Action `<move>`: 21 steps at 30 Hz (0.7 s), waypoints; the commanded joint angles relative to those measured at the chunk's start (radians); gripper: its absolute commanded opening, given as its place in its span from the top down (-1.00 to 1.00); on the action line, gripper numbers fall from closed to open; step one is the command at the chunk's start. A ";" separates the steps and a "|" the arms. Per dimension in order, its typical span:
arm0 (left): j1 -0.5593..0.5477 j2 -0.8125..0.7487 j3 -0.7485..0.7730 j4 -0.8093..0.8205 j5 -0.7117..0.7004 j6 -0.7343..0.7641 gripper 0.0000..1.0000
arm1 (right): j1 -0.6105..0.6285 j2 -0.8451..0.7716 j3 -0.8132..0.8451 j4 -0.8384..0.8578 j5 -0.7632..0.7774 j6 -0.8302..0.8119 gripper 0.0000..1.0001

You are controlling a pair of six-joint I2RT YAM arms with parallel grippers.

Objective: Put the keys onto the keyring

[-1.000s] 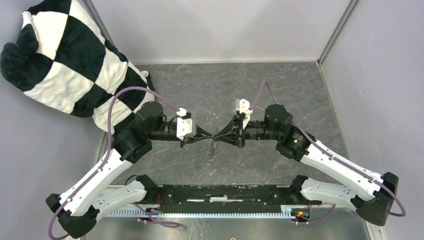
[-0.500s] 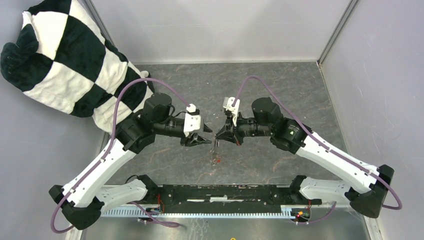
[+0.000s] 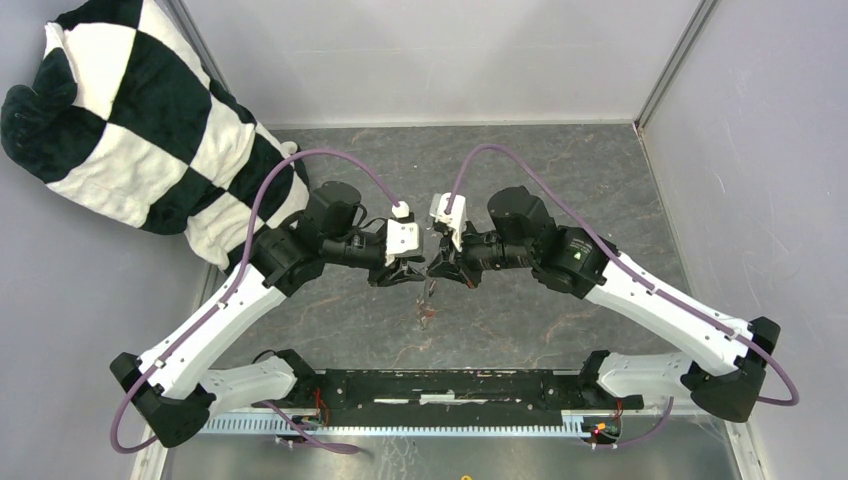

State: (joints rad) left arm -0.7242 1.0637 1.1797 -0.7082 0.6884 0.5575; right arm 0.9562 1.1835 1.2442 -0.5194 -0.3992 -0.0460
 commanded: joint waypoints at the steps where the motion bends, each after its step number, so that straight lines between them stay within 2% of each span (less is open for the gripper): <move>1: 0.000 -0.012 0.020 0.030 0.021 -0.001 0.19 | 0.014 0.026 0.078 -0.023 -0.004 -0.031 1.00; 7: 0.000 -0.013 0.032 -0.039 0.049 0.058 0.41 | 0.022 0.051 0.120 -0.066 0.008 -0.049 1.00; 14: -0.003 -0.008 0.035 -0.080 0.053 0.114 0.95 | 0.027 0.069 0.156 -0.090 0.004 -0.053 1.00; 18: -0.003 -0.014 0.035 -0.074 0.050 0.132 0.95 | 0.027 0.045 0.138 -0.037 -0.021 -0.017 1.00; 21: -0.003 -0.030 0.026 -0.007 0.051 0.072 0.96 | 0.027 0.012 0.101 0.023 -0.030 0.018 0.98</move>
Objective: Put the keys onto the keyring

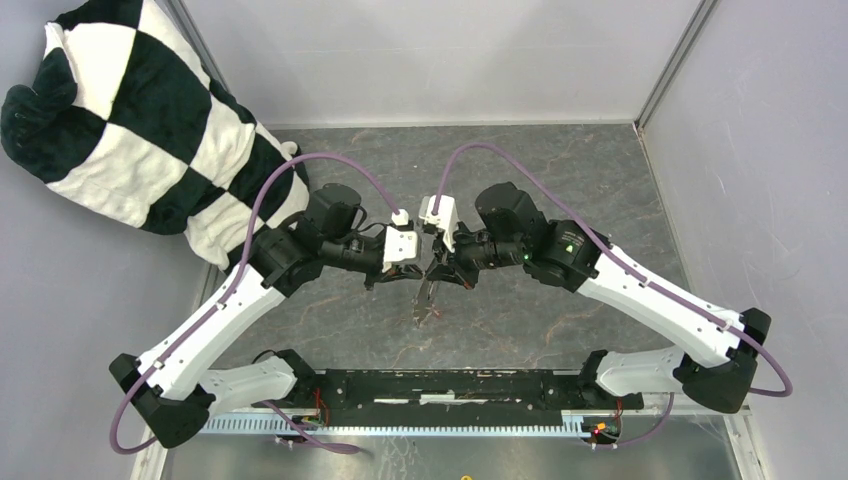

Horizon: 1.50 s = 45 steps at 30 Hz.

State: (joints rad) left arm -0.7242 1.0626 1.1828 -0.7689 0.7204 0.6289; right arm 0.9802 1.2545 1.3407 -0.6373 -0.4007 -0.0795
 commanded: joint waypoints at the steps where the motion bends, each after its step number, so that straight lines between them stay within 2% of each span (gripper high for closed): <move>1: -0.003 -0.039 0.014 0.086 0.022 -0.036 0.96 | 0.002 -0.072 -0.012 0.163 -0.030 0.063 0.98; 6: -0.003 -0.090 -0.049 0.244 0.061 -0.237 0.96 | -0.008 -0.124 -0.084 0.260 -0.054 0.130 0.98; 8: -0.003 -0.120 -0.090 0.320 0.072 -0.301 0.96 | -0.009 -0.138 -0.105 0.292 -0.058 0.159 0.62; 11: -0.003 -0.178 -0.152 0.423 0.065 -0.363 0.96 | -0.020 -0.191 -0.149 0.366 -0.059 0.190 0.51; 15: -0.002 -0.213 -0.182 0.509 0.055 -0.417 0.96 | -0.058 -0.273 -0.217 0.467 -0.030 0.245 0.16; 19: -0.001 -0.208 -0.164 0.579 0.048 -0.484 0.96 | -0.098 -0.364 -0.317 0.570 -0.035 0.306 0.04; 23: -0.001 -0.186 -0.130 0.648 0.069 -0.530 0.96 | -0.113 -0.429 -0.418 0.694 -0.078 0.378 0.01; 29: -0.001 -0.158 -0.070 0.717 0.112 -0.532 0.96 | -0.126 -0.459 -0.459 0.813 -0.104 0.420 0.12; 34: -0.001 -0.162 -0.054 0.737 0.122 -0.518 0.96 | -0.133 -0.473 -0.493 0.853 -0.085 0.453 0.08; 45: -0.001 -0.175 -0.073 0.753 0.119 -0.538 0.96 | -0.134 -0.453 -0.559 1.001 -0.075 0.555 0.19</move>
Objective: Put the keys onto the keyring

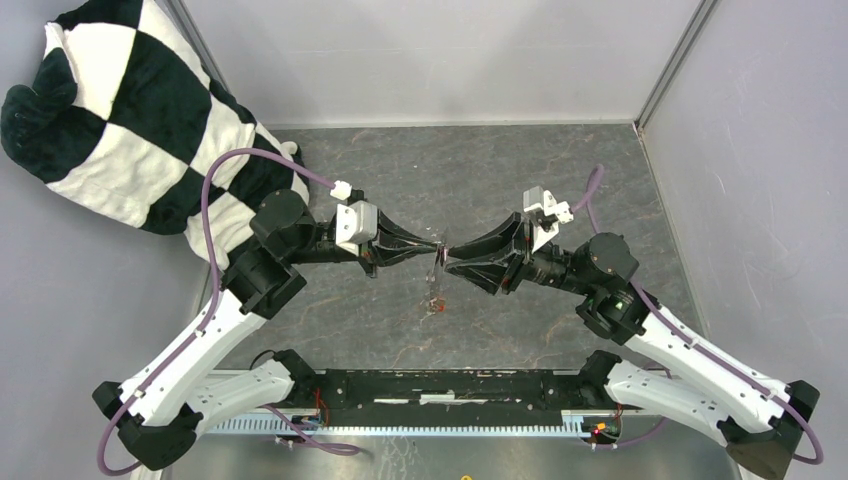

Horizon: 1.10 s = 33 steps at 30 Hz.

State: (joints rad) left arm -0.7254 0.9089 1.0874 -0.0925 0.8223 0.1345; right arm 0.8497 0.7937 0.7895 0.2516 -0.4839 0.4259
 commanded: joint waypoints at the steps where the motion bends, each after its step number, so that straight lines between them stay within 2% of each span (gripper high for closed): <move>1: 0.000 -0.023 0.020 0.074 0.015 -0.038 0.96 | -0.003 0.011 -0.012 0.130 0.003 0.060 0.19; 8: 0.000 -0.026 0.004 0.055 -0.022 -0.012 0.96 | -0.003 0.049 -0.047 0.212 -0.026 0.102 0.07; 10: 0.000 -0.028 0.003 0.051 -0.024 -0.009 0.96 | -0.003 0.055 -0.050 0.210 -0.027 0.097 0.12; 16: 0.000 -0.036 -0.004 0.045 -0.025 -0.006 0.96 | -0.003 0.050 -0.056 0.179 0.027 0.071 0.66; 22: 0.000 -0.050 -0.015 0.031 -0.031 0.009 0.96 | -0.003 0.012 -0.056 0.100 0.072 0.018 0.97; 30: 0.000 -0.049 -0.014 0.026 -0.032 0.033 0.96 | -0.002 0.005 -0.062 0.022 -0.024 -0.003 0.99; 33: 0.000 -0.045 -0.008 0.021 -0.023 0.038 0.96 | -0.003 0.028 -0.026 -0.027 -0.078 -0.024 0.90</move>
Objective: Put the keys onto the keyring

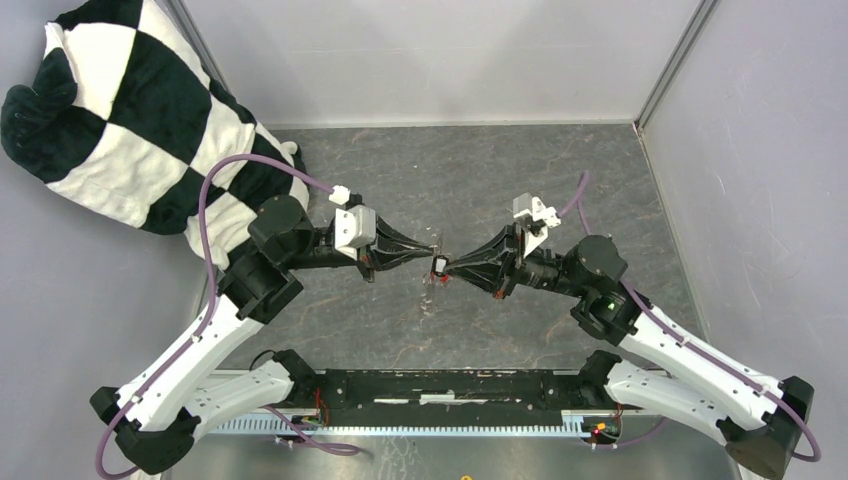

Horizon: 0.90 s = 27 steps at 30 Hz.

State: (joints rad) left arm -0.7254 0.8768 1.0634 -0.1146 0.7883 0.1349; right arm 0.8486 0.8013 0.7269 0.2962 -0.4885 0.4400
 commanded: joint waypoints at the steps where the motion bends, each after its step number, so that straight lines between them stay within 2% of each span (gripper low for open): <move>1: 0.000 -0.013 0.016 0.044 0.013 0.038 0.96 | -0.001 0.032 0.055 -0.094 -0.084 -0.050 0.85; 3: 0.000 -0.013 0.018 0.044 0.014 0.038 0.96 | -0.002 0.046 0.097 -0.152 -0.102 -0.084 0.66; 4: 0.000 -0.013 0.018 0.044 0.015 0.038 0.96 | -0.001 0.051 0.127 -0.195 -0.098 -0.104 0.50; 7: 0.000 -0.016 0.018 0.035 0.023 0.039 0.96 | -0.001 0.057 0.239 -0.328 -0.045 -0.204 0.17; 10: 0.000 -0.019 0.017 0.027 0.035 0.039 0.96 | -0.003 0.058 0.325 -0.398 0.011 -0.278 -0.02; 16: 0.000 -0.017 0.026 0.013 0.088 0.030 0.96 | -0.002 0.070 0.366 -0.327 -0.051 -0.362 0.00; 20: 0.000 -0.016 0.034 0.002 0.121 0.028 0.96 | -0.005 0.110 0.379 -0.269 -0.206 -0.375 0.02; 27: 0.000 -0.018 0.044 -0.016 0.150 0.032 0.96 | -0.005 0.152 0.393 -0.253 -0.289 -0.380 0.17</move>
State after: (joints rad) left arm -0.7250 0.8749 1.0634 -0.1345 0.8986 0.1356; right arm 0.8478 0.9501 1.0779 -0.0135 -0.6987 0.0746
